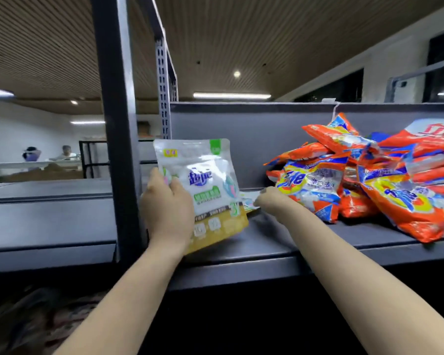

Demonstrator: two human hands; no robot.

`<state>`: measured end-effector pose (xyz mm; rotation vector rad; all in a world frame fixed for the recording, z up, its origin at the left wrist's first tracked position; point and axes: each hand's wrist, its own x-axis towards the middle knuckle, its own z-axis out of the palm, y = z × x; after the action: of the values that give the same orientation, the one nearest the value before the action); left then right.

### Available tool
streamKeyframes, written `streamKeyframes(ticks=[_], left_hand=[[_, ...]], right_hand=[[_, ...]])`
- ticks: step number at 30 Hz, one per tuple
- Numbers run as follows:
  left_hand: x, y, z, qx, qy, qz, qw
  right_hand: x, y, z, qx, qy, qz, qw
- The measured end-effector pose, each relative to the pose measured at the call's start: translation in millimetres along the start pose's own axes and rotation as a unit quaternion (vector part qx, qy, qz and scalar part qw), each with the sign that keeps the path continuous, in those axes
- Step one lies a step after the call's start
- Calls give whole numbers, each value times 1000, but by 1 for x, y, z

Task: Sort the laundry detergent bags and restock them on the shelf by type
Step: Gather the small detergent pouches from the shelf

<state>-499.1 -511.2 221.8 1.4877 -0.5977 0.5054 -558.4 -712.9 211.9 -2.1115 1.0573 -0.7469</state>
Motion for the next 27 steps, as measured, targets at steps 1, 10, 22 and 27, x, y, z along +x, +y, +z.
streamKeyframes(ticks=[1,10,22,27], left_hand=[[6,3,13,-9,8,-21,1000],[57,-16,145,17,-115,-258,959],[29,-23,112,224,-333,-75,913],[14,-10,77,284,-336,0,898]], right_hand=[[1,4,-5,-12,-20,-5,1000],[-4,43,-28,-45,-24,-88,995],[-19,47,-30,-82,-27,-123,989],[-40,39,-37,-115,6,-134,984]])
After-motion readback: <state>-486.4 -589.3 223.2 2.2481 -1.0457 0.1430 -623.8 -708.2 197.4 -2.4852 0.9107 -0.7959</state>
